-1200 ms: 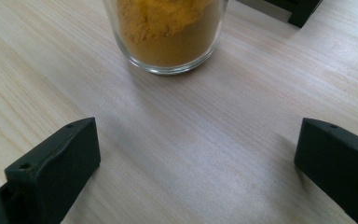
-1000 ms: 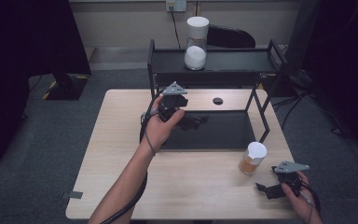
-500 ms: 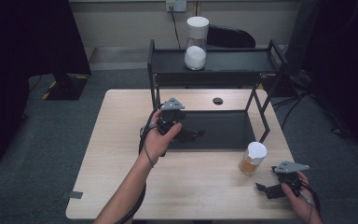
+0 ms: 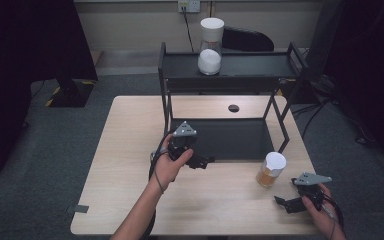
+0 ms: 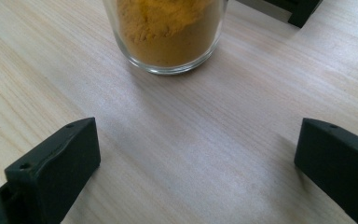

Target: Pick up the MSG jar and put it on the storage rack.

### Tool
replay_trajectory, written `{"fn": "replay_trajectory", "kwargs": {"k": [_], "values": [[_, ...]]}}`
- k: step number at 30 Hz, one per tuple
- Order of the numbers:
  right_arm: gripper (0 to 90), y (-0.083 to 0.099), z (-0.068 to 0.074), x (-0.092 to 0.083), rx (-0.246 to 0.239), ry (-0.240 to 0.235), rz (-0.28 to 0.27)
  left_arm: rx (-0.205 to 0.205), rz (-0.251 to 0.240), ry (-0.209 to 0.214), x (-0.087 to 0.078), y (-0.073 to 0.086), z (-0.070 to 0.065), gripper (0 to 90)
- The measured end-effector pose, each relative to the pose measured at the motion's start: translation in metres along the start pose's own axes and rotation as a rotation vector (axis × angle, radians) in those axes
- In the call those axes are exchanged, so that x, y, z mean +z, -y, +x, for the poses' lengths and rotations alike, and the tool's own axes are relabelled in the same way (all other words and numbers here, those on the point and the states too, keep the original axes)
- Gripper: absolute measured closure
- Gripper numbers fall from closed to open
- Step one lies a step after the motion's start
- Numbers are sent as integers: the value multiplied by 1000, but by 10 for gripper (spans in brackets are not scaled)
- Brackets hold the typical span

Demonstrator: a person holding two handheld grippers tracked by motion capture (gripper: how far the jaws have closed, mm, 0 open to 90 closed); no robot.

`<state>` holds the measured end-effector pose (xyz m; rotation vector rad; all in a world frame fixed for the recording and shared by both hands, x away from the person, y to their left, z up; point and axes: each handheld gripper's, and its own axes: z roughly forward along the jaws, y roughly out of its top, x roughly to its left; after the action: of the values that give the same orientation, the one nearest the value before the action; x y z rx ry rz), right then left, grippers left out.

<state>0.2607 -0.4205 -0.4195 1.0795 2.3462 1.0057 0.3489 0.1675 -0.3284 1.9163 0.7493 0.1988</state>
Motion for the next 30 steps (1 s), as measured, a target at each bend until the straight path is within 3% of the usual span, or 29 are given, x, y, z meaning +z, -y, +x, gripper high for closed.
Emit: {"fn": "replay_trajectory", "kwargs": {"k": [17, 30], "values": [[0, 0, 0, 0, 0, 0, -1, 3, 55, -4, 2, 44, -4, 12], [0, 0, 0, 0, -1, 0, -2, -18, 95, -15, -5, 74, -2, 12]]}}
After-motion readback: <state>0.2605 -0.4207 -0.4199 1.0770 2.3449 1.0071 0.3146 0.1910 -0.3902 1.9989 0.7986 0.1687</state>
